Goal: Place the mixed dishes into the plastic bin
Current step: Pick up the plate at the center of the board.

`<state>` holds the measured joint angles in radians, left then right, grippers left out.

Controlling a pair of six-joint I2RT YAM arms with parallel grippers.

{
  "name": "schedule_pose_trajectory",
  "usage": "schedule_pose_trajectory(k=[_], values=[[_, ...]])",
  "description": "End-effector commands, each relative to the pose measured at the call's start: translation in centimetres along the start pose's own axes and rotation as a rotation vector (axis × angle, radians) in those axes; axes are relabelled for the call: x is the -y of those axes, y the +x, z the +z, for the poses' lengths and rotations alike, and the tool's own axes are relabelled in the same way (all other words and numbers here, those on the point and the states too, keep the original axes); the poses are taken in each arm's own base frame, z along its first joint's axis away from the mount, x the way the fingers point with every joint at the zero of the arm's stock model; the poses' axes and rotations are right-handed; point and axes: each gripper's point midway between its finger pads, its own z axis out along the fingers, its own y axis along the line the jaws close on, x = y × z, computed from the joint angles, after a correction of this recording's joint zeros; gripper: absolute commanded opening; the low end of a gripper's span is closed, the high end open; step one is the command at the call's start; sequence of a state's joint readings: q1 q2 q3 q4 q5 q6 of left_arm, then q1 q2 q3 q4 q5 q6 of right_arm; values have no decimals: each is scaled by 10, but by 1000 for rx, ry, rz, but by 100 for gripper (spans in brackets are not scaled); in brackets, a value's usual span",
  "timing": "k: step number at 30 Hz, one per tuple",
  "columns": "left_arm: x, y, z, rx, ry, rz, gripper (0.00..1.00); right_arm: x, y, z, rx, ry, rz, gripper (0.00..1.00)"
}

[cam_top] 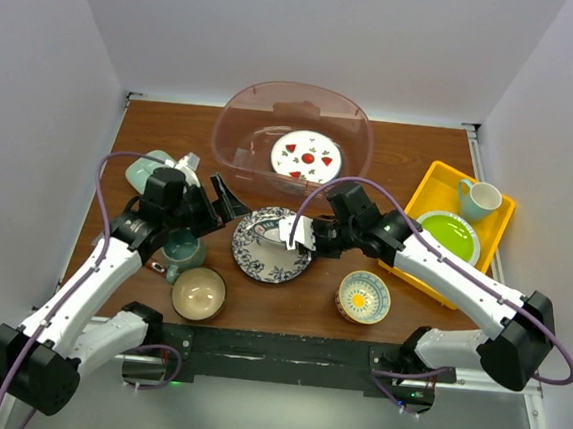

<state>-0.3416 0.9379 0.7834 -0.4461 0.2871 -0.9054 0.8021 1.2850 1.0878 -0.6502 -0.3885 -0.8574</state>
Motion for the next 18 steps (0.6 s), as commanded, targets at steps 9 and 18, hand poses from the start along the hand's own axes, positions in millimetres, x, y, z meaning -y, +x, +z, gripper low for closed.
schedule_pose_trajectory(k=[9,18], values=[[13,7,3,-116,30,-5,100,11,-17,-10,63,47,-55,0],[11,25,23,-163,112,-200,98,14,-27,-10,87,43,-59,0]])
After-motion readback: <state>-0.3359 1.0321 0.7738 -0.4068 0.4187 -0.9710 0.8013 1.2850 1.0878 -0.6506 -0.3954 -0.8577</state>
